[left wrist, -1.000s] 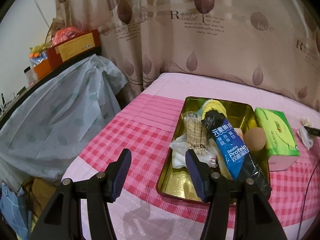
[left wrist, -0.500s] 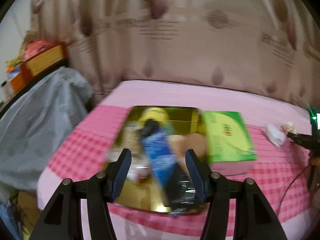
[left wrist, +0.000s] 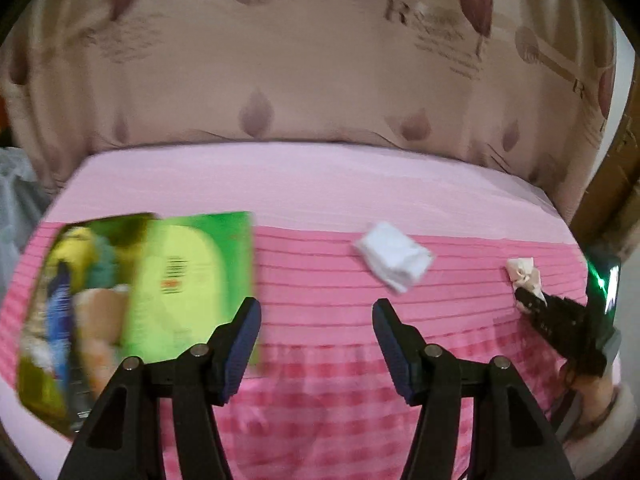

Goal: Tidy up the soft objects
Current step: 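Grasp the white folded cloth with the left gripper while the right gripper holds the scrunchie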

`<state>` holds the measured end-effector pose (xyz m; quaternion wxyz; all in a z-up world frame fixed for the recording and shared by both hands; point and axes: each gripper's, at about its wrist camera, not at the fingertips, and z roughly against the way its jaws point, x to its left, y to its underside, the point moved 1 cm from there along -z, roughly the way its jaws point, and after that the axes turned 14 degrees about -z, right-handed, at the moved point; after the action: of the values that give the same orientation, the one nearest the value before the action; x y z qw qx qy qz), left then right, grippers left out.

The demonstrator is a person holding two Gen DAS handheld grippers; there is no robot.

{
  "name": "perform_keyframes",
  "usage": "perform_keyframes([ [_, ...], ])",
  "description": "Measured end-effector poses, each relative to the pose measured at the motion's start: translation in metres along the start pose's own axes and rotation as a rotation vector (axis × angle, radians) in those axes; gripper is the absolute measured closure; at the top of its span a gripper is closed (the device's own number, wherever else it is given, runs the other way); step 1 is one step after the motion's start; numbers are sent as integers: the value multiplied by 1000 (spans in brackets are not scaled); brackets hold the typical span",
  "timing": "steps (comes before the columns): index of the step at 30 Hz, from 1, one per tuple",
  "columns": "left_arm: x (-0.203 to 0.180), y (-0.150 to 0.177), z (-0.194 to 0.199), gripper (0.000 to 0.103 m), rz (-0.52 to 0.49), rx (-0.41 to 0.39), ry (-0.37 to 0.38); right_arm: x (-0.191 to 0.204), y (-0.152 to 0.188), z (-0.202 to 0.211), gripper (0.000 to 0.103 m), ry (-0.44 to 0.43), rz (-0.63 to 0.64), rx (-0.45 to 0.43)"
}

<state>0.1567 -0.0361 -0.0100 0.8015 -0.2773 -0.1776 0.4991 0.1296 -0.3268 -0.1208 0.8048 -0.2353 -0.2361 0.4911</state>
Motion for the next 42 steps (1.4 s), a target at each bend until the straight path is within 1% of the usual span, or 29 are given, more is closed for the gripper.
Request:
perform_keyframes([
  [4, -23, -16, -28, 43, 24, 43, 41, -18, -3, 0, 86, -13, -81, 3],
  [9, -48, -41, -63, 43, 56, 75, 66, -10, -2, -1, 83, 9, -50, -1],
  [11, -56, -52, -77, 43, 76, 85, 73, -11, -1, 0, 83, 4, -51, 0],
  [15, -65, -66, -105, 43, 116, 108, 41, -16, -1, 0, 82, -16, -67, 4],
  [18, -67, -70, -127, 43, 148, 150, 12, -16, -1, -1, 81, -19, -65, 5],
  [20, -66, -71, -133, 43, 157, 146, -14, -18, -1, -1, 81, -25, -67, 6],
  [22, -68, -73, -140, 43, 142, 138, -54, -20, -1, -1, 80, -31, -71, 7],
  [24, -69, -71, -146, 43, 118, 133, -64, -20, -2, -2, 80, -35, -72, 8],
  [26, -72, -68, -152, 43, 65, 140, -84, -20, -2, -2, 80, -38, -72, 9],
  [28, -74, -65, -148, 43, 17, 122, -87, -20, -2, -2, 79, -38, -71, 9],
  [30, -74, -61, -146, 44, -23, 117, -67, -20, -2, -2, 79, -37, -70, 9],
  [31, -73, -60, -144, 46, -27, 114, -56, -20, -2, -2, 79, -35, -69, 9],
  [32, -71, -57, -142, 53, -36, 107, -43, -20, -2, -2, 79, -35, -67, 9],
  [35, -72, -52, -139, 66, -83, 95, -19, -20, -2, -2, 79, -35, -67, 9],
  [38, -72, -43, -127, 73, -124, 84, 1, -20, -2, -2, 79, -34, -67, 9],
  [42, -72, -33, -113, 79, -146, 72, 32, -20, -2, -2, 79, -30, -63, 8],
])
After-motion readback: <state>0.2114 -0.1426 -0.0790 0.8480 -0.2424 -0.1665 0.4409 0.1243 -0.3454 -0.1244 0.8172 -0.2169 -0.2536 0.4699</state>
